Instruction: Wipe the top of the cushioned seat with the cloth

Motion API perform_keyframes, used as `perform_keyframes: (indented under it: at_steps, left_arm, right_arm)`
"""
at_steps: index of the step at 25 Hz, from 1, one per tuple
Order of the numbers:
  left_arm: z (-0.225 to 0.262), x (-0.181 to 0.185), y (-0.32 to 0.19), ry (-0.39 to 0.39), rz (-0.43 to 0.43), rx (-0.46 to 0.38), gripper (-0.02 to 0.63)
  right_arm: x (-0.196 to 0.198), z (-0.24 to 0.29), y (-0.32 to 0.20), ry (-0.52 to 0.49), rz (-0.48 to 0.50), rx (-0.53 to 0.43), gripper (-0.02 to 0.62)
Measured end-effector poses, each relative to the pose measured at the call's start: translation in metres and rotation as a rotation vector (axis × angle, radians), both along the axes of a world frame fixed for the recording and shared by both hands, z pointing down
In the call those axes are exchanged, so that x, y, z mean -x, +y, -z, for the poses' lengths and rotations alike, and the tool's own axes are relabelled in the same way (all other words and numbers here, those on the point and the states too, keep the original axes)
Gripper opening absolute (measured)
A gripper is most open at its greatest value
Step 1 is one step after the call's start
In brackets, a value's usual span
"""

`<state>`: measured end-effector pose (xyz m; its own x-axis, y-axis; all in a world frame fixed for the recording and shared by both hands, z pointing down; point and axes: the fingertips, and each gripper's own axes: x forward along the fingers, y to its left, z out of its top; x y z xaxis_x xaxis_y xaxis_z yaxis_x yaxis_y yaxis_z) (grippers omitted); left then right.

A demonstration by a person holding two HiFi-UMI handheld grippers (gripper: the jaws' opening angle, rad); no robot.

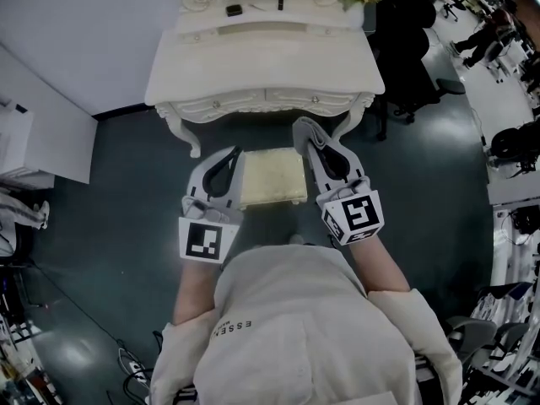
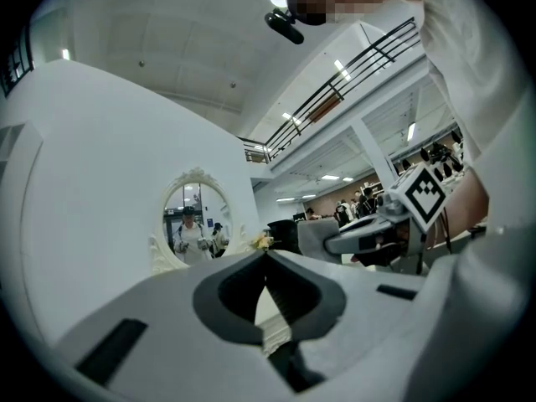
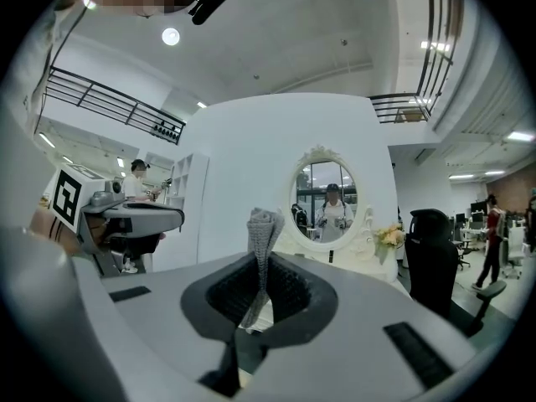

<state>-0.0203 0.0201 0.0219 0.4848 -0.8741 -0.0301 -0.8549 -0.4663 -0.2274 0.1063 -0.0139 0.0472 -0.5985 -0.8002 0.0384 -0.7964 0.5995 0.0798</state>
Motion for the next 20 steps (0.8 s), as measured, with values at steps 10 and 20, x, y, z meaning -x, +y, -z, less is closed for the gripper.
perform_keyframes:
  at_steps: [10,20]
  left_arm:
    - [-0.0058,-0.0035,0.0001,0.009,-0.005,0.023,0.002]
    - [-0.0069,-0.0016,0.0003,0.02,0.001,0.027,0.002]
  right_arm:
    - [0.0004,-0.0011,0.0017,-0.003,-0.006,0.012,0.028]
    - [0.0076,0.0025,0.0047,-0.011,0.006,0.007,0.028]
